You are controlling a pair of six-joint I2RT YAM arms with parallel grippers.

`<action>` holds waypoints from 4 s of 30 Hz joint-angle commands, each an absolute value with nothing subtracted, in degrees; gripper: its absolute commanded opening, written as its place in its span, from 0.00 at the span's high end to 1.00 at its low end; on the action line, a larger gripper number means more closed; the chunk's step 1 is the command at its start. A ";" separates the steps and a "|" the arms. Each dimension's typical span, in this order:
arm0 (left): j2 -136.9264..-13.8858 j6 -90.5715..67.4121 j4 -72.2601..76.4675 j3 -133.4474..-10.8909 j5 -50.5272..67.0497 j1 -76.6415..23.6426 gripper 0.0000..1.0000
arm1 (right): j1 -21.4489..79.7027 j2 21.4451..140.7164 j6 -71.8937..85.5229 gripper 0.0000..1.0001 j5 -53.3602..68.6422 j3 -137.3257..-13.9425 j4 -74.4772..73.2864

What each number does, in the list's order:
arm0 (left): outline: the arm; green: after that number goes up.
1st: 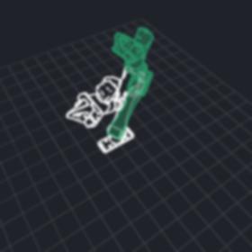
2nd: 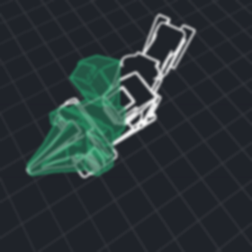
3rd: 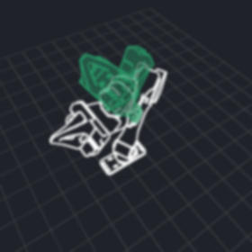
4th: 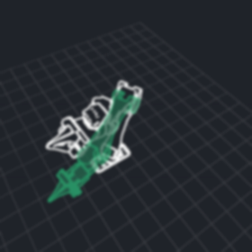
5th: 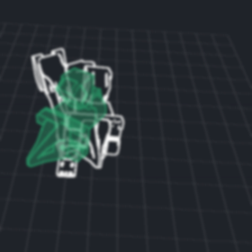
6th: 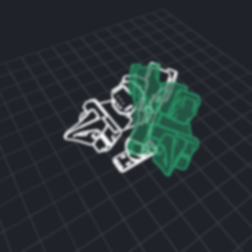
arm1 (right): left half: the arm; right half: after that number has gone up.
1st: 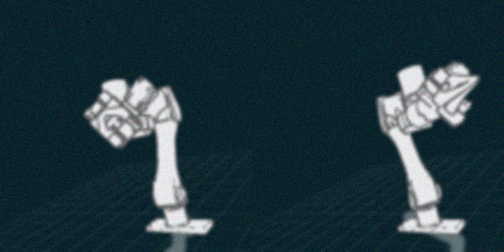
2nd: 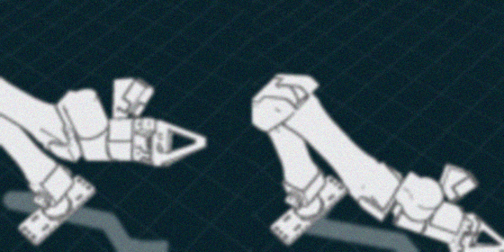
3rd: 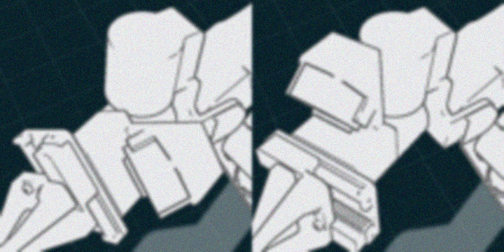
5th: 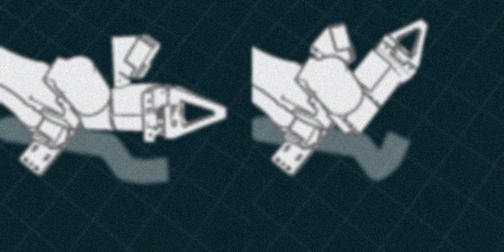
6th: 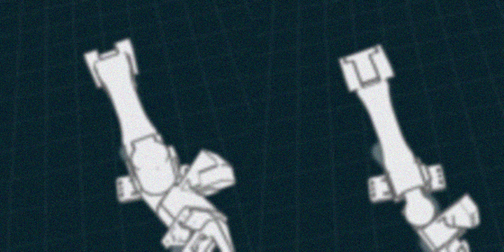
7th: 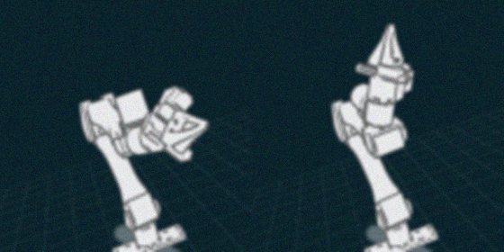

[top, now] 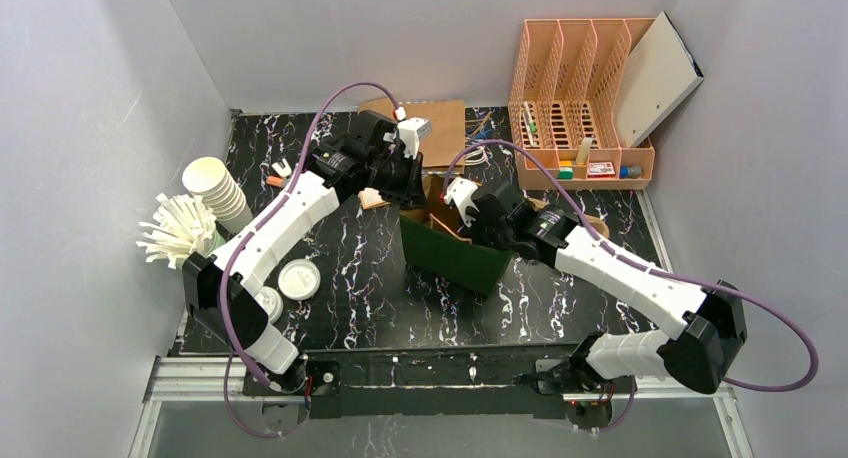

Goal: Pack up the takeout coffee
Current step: Place the coffee cup on the cup tray, then move the takeout bag to the center of the board.

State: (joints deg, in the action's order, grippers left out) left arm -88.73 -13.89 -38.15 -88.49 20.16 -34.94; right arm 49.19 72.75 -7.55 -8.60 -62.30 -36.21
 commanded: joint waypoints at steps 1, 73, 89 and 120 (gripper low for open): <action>-87.75 -12.50 -41.85 -90.87 17.30 -34.76 1.00 | 48.96 73.65 -6.53 0.99 -8.58 -65.02 -40.30; -91.05 -12.66 -52.47 -98.84 2.67 -32.32 1.00 | 48.93 77.77 -21.34 0.12 -3.55 -94.77 -27.55; -86.88 -7.11 -56.37 -97.75 -9.08 -21.18 0.97 | 48.64 79.96 -19.87 0.06 -10.95 -91.97 -13.86; -95.72 -6.98 -61.36 -126.47 -25.94 -12.10 0.31 | 48.68 79.27 -18.17 0.04 -11.63 -92.16 -14.19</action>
